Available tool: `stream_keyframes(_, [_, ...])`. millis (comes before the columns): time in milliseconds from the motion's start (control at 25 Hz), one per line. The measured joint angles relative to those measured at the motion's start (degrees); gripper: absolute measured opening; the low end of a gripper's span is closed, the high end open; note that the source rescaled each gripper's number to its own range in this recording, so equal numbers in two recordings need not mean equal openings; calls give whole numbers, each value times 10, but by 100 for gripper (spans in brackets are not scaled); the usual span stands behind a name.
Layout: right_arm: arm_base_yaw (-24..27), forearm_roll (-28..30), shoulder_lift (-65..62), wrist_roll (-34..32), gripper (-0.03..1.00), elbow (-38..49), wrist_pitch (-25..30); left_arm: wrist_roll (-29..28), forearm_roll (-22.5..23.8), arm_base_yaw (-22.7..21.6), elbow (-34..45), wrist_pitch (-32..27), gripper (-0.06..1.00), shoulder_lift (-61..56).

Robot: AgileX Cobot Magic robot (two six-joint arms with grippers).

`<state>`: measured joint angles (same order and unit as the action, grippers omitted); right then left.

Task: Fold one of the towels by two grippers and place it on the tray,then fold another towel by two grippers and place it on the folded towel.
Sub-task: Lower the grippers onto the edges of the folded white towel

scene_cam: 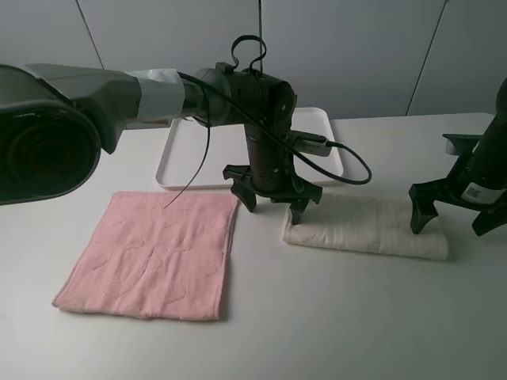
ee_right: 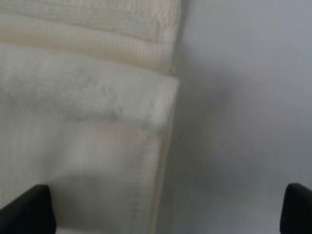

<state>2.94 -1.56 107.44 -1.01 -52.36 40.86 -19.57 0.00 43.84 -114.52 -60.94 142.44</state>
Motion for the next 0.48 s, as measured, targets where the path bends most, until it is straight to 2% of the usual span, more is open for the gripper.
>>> stream_keyframes(480, [0,5,28,-10,100,0,-9,0,0,0,0,0,100,0])
